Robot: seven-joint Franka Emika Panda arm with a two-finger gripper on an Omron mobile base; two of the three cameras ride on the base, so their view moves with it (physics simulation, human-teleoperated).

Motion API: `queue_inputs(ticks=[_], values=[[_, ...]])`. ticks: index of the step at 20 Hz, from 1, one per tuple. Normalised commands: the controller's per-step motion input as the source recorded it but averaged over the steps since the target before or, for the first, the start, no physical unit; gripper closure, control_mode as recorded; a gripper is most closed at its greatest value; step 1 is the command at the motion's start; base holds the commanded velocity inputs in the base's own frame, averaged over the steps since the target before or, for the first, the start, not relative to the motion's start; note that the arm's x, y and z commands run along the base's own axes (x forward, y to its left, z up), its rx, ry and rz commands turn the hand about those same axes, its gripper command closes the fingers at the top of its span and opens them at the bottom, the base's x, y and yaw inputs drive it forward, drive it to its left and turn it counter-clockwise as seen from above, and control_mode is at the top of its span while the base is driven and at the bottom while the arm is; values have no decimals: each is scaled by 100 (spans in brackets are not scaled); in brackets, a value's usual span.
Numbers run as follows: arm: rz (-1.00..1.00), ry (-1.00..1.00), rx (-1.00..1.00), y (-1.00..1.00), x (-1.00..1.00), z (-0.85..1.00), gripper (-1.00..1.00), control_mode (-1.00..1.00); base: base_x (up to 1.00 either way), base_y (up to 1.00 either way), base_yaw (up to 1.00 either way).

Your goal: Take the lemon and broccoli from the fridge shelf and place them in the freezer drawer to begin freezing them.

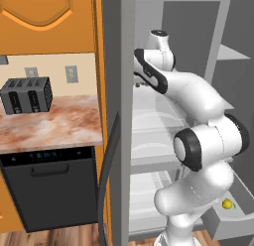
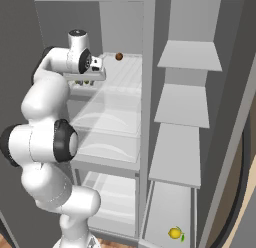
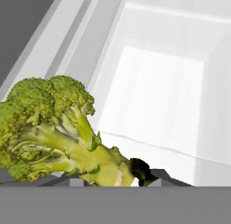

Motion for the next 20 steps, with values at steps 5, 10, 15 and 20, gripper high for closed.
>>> queue_inputs(ticks=[5, 10, 15, 20], values=[[-9, -7, 5, -40, -100, 0, 100, -100, 0, 0, 0], [-13, -5, 6, -35, -100, 0, 100, -100, 0, 0, 0], [-12, 0, 1, -11, -100, -8, 100, -100, 0, 0, 0], [-11, 1, 0, 0, -100, -21, 100, -100, 0, 0, 0]])
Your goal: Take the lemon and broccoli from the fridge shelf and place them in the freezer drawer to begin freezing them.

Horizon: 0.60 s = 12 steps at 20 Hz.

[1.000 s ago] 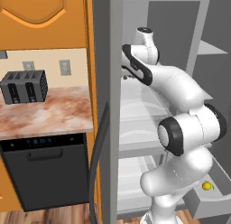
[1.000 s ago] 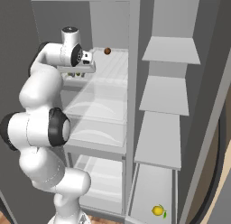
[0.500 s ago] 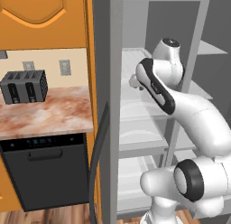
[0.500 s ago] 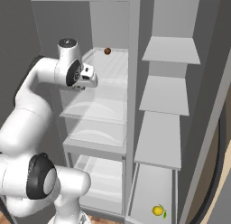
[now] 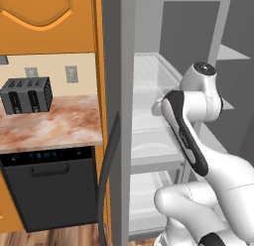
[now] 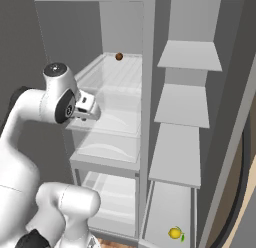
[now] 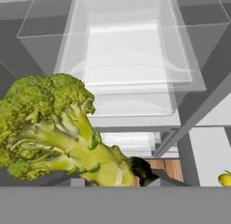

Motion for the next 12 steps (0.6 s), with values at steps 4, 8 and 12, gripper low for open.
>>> queue_inputs(ticks=[4, 8, 12], values=[[-12, 5, 0, -10, -100, -24, 100, -100, 0, 0, 0], [-11, 15, 0, -7, -46, -12, 100, -100, 0, 0, 0], [0, 0, 0, 0, 0, 0, 100, -100, 0, 0, 0]])
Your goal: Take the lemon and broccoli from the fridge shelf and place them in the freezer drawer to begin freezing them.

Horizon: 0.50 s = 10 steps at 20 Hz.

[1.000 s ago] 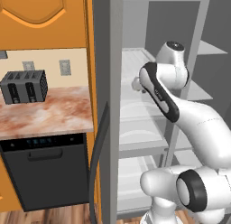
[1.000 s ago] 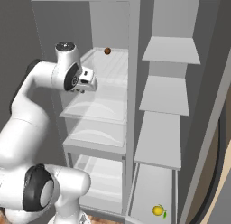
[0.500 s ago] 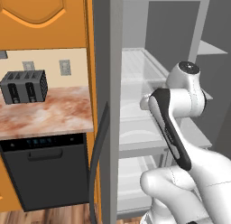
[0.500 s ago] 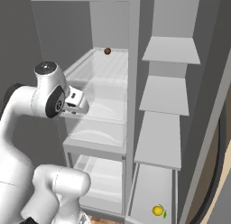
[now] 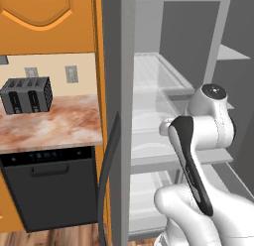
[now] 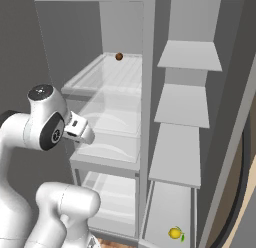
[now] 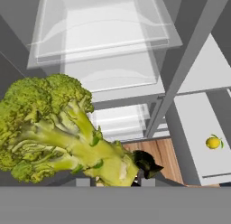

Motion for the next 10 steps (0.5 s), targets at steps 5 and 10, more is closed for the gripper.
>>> queue_inputs(ticks=[5, 10], values=[[0, 0, 0, 0, -1, 0, 100, -100, 0, 0, 0], [0, 0, 0, 0, -23, 0, 100, 100, -21, -1, -3]])
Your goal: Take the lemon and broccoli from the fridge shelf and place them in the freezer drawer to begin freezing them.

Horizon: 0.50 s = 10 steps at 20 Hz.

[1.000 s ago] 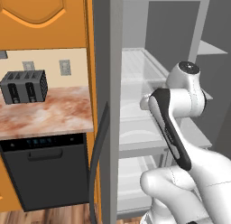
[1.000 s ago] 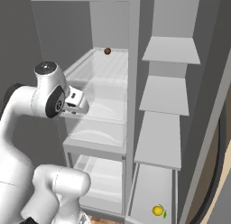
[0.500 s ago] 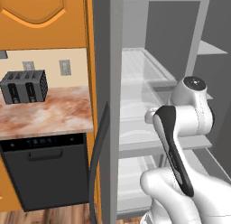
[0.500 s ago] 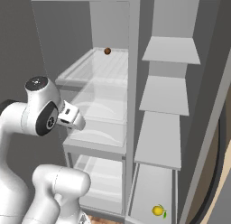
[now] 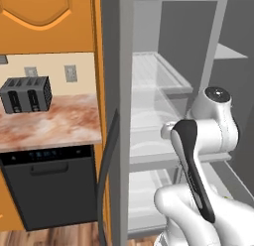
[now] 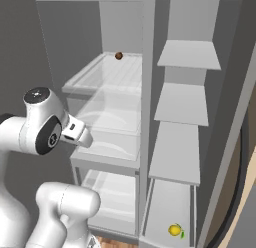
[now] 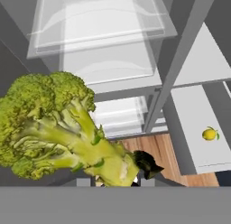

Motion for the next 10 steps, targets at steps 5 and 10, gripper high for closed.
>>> queue_inputs(ticks=[5, 10], values=[[0, 0, 0, 0, 0, 0, 100, 100, -54, -2, -23], [0, 0, 0, 0, 0, 0, 100, 100, -34, -13, -35]])
